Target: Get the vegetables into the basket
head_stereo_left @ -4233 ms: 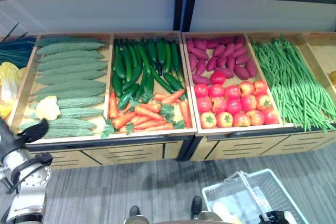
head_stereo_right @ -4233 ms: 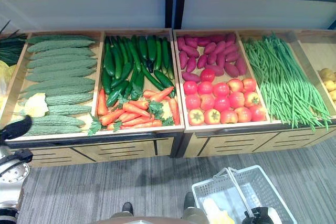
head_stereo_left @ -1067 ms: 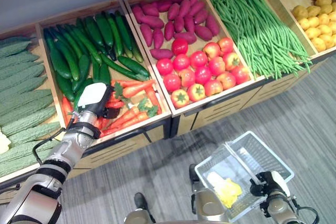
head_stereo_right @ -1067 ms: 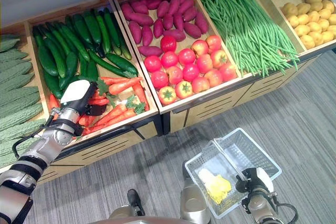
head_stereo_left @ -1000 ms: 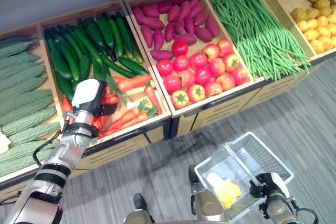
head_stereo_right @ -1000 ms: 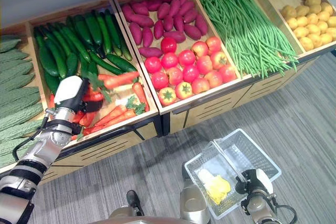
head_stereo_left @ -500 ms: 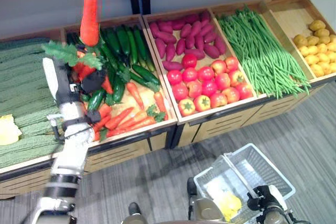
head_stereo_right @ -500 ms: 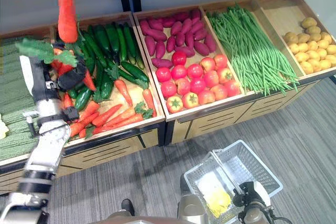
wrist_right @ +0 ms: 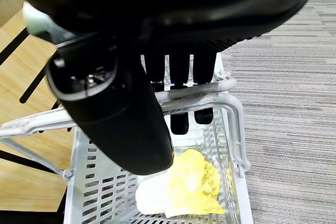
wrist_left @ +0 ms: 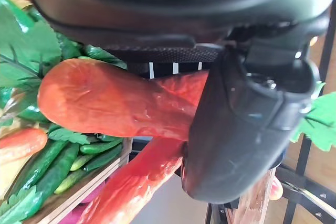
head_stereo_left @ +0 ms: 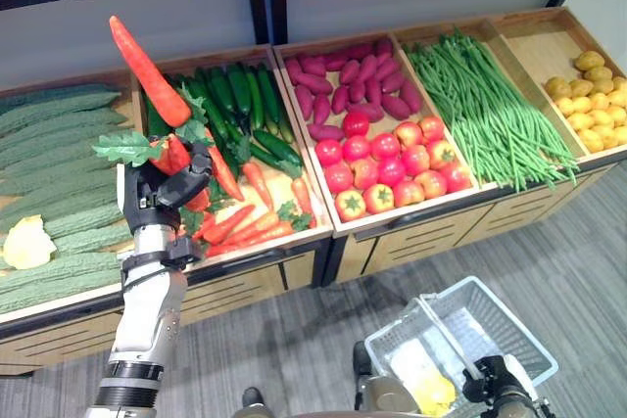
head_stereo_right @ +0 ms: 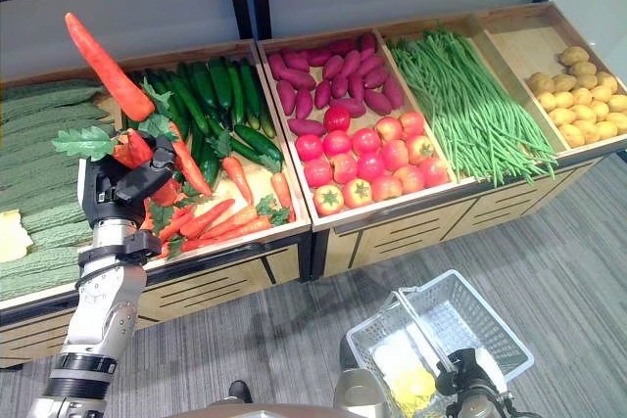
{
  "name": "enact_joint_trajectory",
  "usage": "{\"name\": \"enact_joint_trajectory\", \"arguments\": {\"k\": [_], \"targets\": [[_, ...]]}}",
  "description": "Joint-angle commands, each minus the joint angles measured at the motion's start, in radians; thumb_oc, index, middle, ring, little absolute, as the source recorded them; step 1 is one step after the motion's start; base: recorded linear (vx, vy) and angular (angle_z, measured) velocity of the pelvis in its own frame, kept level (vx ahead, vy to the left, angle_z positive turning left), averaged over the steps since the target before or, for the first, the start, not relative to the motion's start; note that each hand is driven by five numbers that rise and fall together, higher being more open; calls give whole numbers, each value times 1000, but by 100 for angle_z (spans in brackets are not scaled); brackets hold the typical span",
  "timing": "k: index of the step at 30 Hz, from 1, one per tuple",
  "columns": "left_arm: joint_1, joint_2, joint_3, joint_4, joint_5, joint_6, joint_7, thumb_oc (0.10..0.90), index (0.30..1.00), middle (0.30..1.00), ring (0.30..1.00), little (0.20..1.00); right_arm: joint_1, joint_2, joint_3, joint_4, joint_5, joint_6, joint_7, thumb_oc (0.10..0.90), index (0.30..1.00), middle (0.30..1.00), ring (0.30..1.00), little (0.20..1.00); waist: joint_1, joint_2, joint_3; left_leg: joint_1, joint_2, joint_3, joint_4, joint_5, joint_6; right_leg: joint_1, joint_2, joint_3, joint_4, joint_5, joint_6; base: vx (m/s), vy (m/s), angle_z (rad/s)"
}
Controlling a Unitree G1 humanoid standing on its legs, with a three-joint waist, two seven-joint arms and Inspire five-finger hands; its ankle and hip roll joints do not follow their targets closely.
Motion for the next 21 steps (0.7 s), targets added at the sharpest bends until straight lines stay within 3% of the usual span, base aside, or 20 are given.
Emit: {"name": "enact_joint_trajectory", "arguments": {"k": [1, 6, 9, 10, 12, 15, 21], "targets": [[-110, 101, 55, -21, 134, -56, 16, 400, 300, 300, 300, 300, -27, -76, -9, -14, -18, -31, -30, 400, 300, 300, 300, 300, -5, -40, -19, -12, 13, -7, 1, -68, -6, 87, -66, -55, 6, -119, 78, 0, 0, 0], [-115, 169, 52, 27, 247, -14, 19, 400, 300, 300, 300, 300, -26, -86, -14, -16, -16, -30, -28, 400, 300, 300, 300, 300, -6, -36, -15, -16, 11, -6, 1, -67, -6, 82, -66, -54, 6, -116, 80, 0, 0, 0], [-117, 265, 51, 90, 454, 39, 36, 400, 300, 300, 300, 300, -17, -91, -15, -34, -16, -34, -27, 400, 300, 300, 300, 300, -8, -34, -13, -15, 12, -2, 1, -66, -7, 79, -66, -52, 6, -113, 84, 0, 0, 0], [-118, 266, 50, 91, 456, 39, 37, 400, 300, 300, 300, 300, -17, -90, -15, -33, -16, -34, -27, 400, 300, 300, 300, 300, -7, -35, -13, -15, 12, -2, 1, -66, -7, 80, -66, -53, 6, -113, 84, 0, 0, 0], [-121, 339, 48, 126, 627, 74, 42, 400, 300, 300, 300, 300, -9, -91, -20, -46, -19, -40, -27, 400, 300, 300, 300, 300, -9, -34, -13, -13, 11, -1, 1, -68, -8, 81, -66, -54, 6, -113, 85, 0, 0, 0], [-134, 385, 31, 152, 752, 89, 57, 400, 300, 300, 300, 300, -5, -90, -29, -34, -19, -43, -35, 400, 300, 300, 300, 300, -8, -34, -17, -14, 9, 0, 1, -70, -9, 82, -67, -56, 6, -114, 89, 0, 0, 0], [-158, 390, 13, 211, 791, 100, 92, 400, 300, 300, 300, 300, -12, -92, -24, -28, -26, -42, -46, 400, 300, 300, 300, 300, -15, -33, -18, -13, 9, 3, 1, -68, -10, 79, -67, -52, 6, -112, 90, 0, 0, 0]]}}
